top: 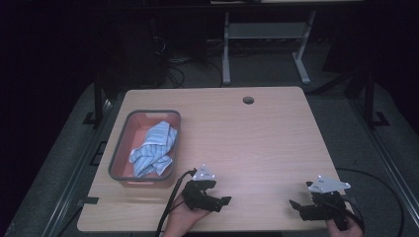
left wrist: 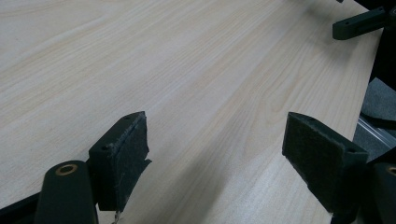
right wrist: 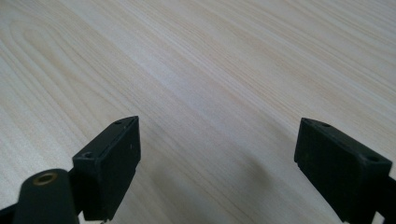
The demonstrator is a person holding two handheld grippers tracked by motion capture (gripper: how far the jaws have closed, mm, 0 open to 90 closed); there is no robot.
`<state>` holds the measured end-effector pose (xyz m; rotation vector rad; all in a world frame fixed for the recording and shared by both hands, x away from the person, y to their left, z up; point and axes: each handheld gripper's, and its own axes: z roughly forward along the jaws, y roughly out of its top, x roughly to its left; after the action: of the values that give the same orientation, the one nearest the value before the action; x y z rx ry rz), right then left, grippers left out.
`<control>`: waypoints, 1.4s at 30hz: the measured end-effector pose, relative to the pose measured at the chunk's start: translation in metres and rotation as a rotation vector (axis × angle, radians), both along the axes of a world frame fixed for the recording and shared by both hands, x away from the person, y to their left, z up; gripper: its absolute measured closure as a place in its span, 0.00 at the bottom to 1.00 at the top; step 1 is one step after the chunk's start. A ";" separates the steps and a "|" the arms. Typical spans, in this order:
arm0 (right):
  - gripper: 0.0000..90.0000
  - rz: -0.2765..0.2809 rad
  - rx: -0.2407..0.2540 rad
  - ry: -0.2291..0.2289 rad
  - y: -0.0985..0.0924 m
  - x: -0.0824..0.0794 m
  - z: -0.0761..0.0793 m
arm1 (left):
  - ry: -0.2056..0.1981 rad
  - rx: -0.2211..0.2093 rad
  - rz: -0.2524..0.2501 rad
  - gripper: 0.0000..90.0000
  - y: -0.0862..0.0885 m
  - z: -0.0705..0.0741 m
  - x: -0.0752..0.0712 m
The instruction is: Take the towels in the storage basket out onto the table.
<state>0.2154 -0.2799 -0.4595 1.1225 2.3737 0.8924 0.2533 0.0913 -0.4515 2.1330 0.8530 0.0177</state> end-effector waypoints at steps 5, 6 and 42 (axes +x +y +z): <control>0.15 0.000 -0.002 -0.008 -0.001 -0.001 0.001 | 0.008 -0.006 0.000 0.24 0.000 0.001 0.002; 0.15 0.000 -0.001 -0.007 -0.001 -0.001 0.001 | 0.005 -0.004 -0.004 0.24 0.000 0.001 0.002; 0.15 0.007 0.018 0.008 0.005 0.002 -0.001 | -0.005 0.014 -0.024 0.24 -0.012 0.051 0.040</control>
<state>0.2170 -0.2747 -0.4607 1.1271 2.3818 0.9150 0.2937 0.0792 -0.4008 2.1554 0.8259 0.0166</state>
